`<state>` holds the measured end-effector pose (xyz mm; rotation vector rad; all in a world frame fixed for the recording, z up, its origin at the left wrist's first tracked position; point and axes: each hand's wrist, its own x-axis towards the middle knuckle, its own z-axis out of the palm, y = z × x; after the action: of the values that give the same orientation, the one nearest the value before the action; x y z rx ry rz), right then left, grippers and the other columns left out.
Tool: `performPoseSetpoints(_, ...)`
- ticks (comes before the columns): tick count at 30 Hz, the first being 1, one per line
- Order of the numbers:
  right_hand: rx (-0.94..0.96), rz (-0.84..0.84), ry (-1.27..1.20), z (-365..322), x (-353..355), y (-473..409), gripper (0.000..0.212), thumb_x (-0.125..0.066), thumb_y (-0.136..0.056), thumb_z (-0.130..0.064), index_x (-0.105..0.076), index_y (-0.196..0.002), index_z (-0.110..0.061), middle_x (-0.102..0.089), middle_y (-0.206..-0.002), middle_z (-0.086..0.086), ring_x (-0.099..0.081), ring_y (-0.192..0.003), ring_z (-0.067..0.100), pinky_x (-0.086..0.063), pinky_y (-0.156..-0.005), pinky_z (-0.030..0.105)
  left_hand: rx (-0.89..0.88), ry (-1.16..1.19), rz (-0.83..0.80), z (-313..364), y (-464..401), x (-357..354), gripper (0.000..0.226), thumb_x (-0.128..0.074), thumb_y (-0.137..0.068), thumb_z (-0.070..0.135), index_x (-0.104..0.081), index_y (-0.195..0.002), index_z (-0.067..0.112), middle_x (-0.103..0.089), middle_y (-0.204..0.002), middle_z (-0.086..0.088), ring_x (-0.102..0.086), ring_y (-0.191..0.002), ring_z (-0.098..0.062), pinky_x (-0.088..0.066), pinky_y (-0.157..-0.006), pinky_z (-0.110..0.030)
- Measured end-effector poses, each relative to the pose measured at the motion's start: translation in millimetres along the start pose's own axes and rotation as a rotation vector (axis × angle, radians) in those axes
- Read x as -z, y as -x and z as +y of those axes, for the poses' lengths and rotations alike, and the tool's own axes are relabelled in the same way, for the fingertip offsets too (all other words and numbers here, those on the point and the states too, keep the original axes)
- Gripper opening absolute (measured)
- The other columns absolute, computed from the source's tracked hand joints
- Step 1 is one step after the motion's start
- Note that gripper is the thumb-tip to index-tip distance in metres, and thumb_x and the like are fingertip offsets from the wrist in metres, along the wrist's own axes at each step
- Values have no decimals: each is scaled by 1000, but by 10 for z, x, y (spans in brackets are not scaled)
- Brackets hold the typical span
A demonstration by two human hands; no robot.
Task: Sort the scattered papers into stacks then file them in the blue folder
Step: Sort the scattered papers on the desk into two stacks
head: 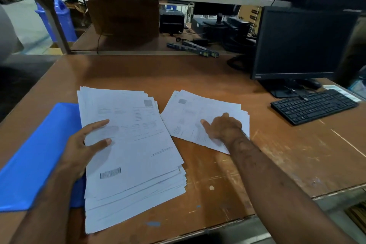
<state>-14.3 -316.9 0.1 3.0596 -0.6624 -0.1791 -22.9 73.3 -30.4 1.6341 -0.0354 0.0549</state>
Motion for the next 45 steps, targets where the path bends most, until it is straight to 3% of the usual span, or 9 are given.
performPoseSetpoints(6,10,104,62,-173,-110,102,68,-38,-91,-78,-64,-108,-17,-65,-112,5,-61,-103,25,-44,-82,37,6,32,-15,-33,-25,16,49,-79,-82,1,-74,-118,33,-69,-129,2,-67,-114,-28,-57,-93,-46)
performPoseSetpoints(10,92,217,0,-160,-237,124,68,-38,-93,-75,-46,-138,-24,-42,-152,4,-40,-139,28,-32,-110,56,-2,10,-10,-53,-25,39,49,-79,-82,3,-75,-117,37,-68,-131,2,-66,-116,-29,-55,-96,-52)
performPoseSetpoints(13,369,75,-123,-29,-383,99,64,-23,-101,-67,-22,-157,-37,-10,-171,-4,-12,-157,25,-8,-123,61,2,8,-8,-61,-35,39,48,-79,-82,3,-75,-116,37,-68,-131,1,-66,-114,-30,-56,-94,-50)
performPoseSetpoints(15,335,37,-124,10,-432,106,65,-15,-101,-68,-10,-160,-41,-2,-172,-5,-7,-158,25,-4,-124,60,7,13,-14,-61,-37,34,48,-78,-83,2,-75,-116,35,-67,-131,1,-66,-115,-30,-56,-95,-50)
performPoseSetpoints(19,33,26,-16,-228,-339,173,80,-12,-97,-74,-12,-162,-27,-13,-170,7,-18,-153,35,-15,-118,61,12,20,-1,-48,-27,16,47,-77,-83,-1,-74,-119,29,-66,-132,0,-65,-115,-30,-56,-93,-45)
performPoseSetpoints(25,0,73,-205,-268,-122,92,78,-24,-91,-81,-39,-148,-31,-36,-156,7,-30,-143,35,-24,-110,60,14,19,2,-41,-13,14,46,-78,-83,0,-75,-116,32,-69,-128,4,-68,-112,-26,-61,-83,-36)
performPoseSetpoints(30,-8,-32,-263,140,-2,-40,92,-63,-78,-77,-27,-154,-39,-42,-145,15,-41,-134,41,-42,-104,49,-7,-31,4,-41,12,17,46,-78,-83,3,-74,-118,31,-69,-127,9,-68,-110,-19,-61,-76,-23)
performPoseSetpoints(37,158,-20,-1053,300,39,-195,41,-86,-78,-17,-74,-115,-31,-66,-130,-5,-68,-106,9,-56,-86,23,11,-22,-8,-24,2,0,46,-77,-84,0,-73,-120,28,-67,-128,7,-68,-109,-19,-61,-69,-20)
performPoseSetpoints(45,480,-48,-1871,273,728,108,44,-69,-93,-11,-64,-136,-18,-68,-134,4,-68,-119,28,-58,-96,44,87,-39,-104,21,-145,26,50,-77,-81,-7,-76,-113,31,-71,-123,-2,-71,-106,-28,-60,-86,-45)
